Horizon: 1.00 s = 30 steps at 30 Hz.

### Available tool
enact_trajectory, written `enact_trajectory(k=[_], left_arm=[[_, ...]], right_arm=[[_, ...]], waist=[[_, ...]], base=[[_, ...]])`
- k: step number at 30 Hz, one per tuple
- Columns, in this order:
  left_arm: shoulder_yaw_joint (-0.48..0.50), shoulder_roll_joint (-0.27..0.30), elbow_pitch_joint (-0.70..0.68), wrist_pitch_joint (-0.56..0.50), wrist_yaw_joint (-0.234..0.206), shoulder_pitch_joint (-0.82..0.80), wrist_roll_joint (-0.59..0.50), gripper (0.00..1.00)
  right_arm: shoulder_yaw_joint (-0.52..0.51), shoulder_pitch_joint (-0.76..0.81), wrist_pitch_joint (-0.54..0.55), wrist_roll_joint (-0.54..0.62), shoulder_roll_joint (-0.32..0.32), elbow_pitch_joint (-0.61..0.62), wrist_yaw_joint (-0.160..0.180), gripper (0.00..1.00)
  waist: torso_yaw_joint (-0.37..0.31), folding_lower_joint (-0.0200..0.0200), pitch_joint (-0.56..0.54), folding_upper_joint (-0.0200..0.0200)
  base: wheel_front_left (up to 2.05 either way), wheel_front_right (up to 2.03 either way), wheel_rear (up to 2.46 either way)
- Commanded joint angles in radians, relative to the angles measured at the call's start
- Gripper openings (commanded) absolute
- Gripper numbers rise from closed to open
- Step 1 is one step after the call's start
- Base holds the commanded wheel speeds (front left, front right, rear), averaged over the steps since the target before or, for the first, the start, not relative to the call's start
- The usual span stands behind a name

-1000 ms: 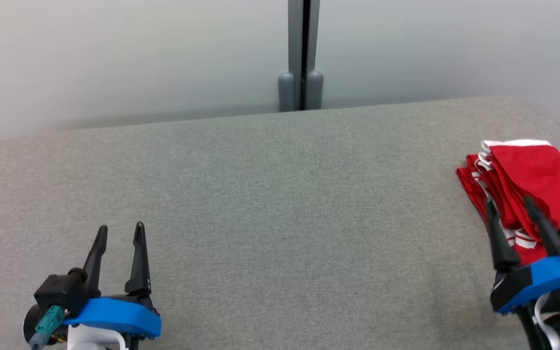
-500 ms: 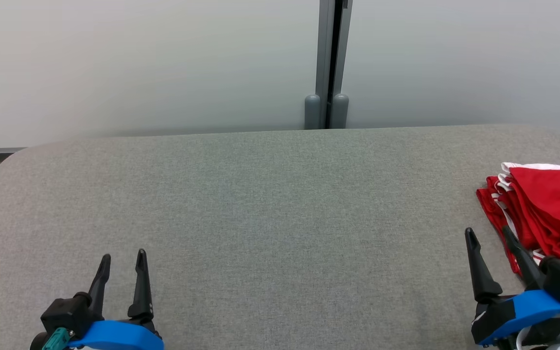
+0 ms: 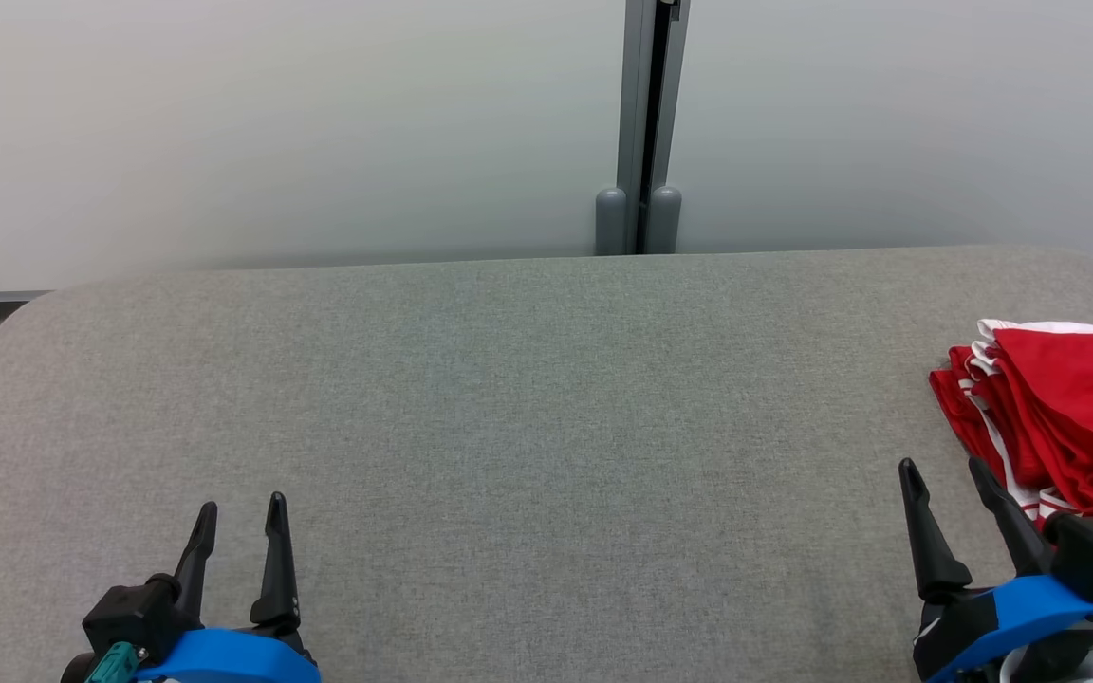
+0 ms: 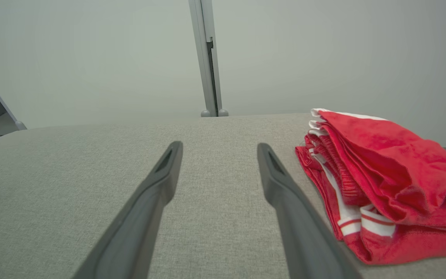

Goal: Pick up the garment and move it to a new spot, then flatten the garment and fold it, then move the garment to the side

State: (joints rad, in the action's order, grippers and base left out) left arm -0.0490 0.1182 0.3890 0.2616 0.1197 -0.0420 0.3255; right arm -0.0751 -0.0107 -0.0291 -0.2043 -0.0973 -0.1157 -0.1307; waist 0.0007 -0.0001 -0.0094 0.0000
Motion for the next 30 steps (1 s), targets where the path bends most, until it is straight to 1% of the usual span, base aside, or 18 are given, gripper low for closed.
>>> enact_trajectory(k=[1,16,17,21,30], left_arm=[[0.001,-0.003,0.001,0.004,0.004,0.003,-0.003,1.0],[0.008,-0.011,-0.006,0.004,0.01,0.004,-0.006,1.0],[0.004,-0.01,-0.001,0.0,0.004,0.0,-0.001,0.0],[0.006,-0.018,0.025,-0.01,0.004,0.014,0.014,0.0],[0.028,-0.024,0.005,-0.058,0.005,0.002,0.171,0.0]], right_arm=[[0.0,0.011,-0.007,-0.002,0.001,-0.004,0.0,1.0],[0.01,-0.018,-0.029,-0.009,-0.007,-0.051,0.0,1.0],[0.009,-0.006,-0.025,-0.009,-0.002,-0.052,0.0,0.0],[0.006,0.001,-0.019,-0.024,0.004,-0.088,0.0,0.0],[-0.003,-0.014,0.004,-0.195,0.009,-0.094,0.0,0.0]], waist=[[-0.001,0.0001,0.0,0.0],[-0.004,0.0001,0.007,0.0],[-0.005,0.0001,0.007,0.0],[-0.005,0.0003,0.008,0.0],[-0.005,0.0003,0.008,0.0]], base=[[0.0,0.0,0.0],[0.0,0.0,0.0],[0.0,0.0,0.0],[0.0,0.0,0.0],[0.0,0.0,0.0]])
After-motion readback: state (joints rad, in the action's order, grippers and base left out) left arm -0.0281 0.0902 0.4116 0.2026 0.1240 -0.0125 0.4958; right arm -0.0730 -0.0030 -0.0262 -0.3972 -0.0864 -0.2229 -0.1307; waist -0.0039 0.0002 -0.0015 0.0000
